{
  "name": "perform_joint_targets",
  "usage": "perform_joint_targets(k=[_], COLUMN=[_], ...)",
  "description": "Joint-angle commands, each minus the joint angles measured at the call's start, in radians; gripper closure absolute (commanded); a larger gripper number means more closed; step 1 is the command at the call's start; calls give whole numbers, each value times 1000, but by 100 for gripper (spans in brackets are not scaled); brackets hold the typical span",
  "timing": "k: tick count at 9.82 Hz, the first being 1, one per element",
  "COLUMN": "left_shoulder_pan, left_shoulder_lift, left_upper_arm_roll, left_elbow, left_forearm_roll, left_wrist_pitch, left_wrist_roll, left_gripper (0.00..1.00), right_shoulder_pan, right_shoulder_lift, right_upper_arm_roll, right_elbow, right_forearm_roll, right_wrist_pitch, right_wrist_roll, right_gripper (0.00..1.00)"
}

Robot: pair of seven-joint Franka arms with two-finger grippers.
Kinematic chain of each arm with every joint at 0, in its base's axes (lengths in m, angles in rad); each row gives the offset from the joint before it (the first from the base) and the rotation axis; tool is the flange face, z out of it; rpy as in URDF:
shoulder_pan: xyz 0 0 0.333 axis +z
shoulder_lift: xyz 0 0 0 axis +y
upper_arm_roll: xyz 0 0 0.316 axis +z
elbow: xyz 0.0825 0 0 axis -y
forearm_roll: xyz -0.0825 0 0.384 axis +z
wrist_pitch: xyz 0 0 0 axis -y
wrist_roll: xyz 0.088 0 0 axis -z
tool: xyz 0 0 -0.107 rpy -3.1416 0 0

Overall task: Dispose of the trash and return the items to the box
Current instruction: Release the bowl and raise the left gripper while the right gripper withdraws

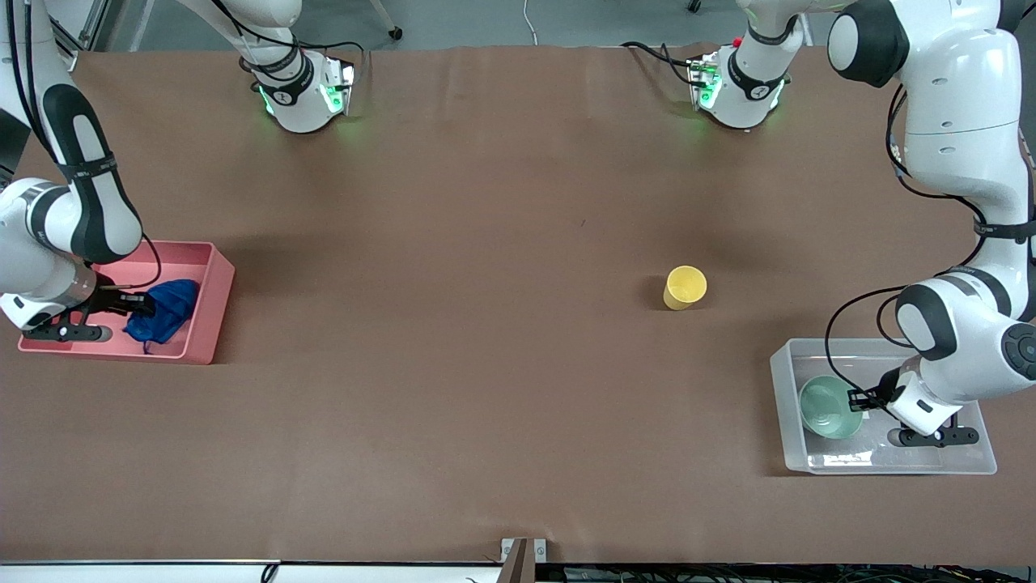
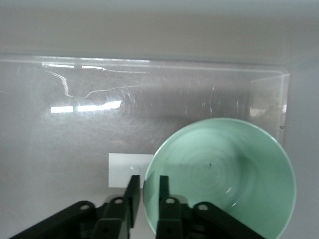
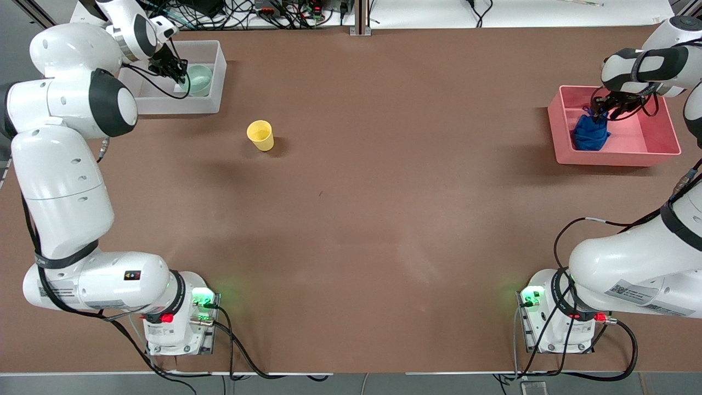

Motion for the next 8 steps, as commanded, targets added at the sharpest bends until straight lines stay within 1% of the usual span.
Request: perform_joint_targets(k=[1, 2, 3, 4, 5, 6, 7, 8], left_shoulder_pan=[-14, -13, -19, -30, -30, -30, -27, -27], left_shoulder_lift=[-52, -134, -208, -312, -424, -520, -600, -660], left_upper_arm_roll=[9, 3, -3, -24, -52, -84, -125, -162], left_elbow=[-10, -47, -89, -173, -285, -386, -485, -575], left_forearm_roll=[9, 18, 19, 19, 19, 21, 21, 35], left_wrist_pitch=[-15, -44, -87, -101, -101, -101, -101, -101], left_wrist_roll=[35, 27, 21, 16, -2, -20, -40, -48], left_gripper=[0, 0, 0, 0, 0, 0, 0, 0], right_shoulder_pan=[12, 80, 142, 197, 217, 234, 239, 233], right_shoulder_lift=[-127, -181, -218, -248, -296, -357, -421, -460], right_upper_arm_roll=[44, 45, 46, 46, 49, 52, 50, 44], right_elbow=[38, 92, 130, 140, 140, 141, 170, 223], right_forearm_roll=[13, 16, 16, 16, 22, 54, 100, 114], right_wrist_pitch=[-162, -293, -370, -398, -404, -461, -548, -644], right_wrist_roll=[50, 162, 265, 335, 372, 409, 414, 414], right_gripper=[0, 0, 0, 0, 0, 0, 0, 0])
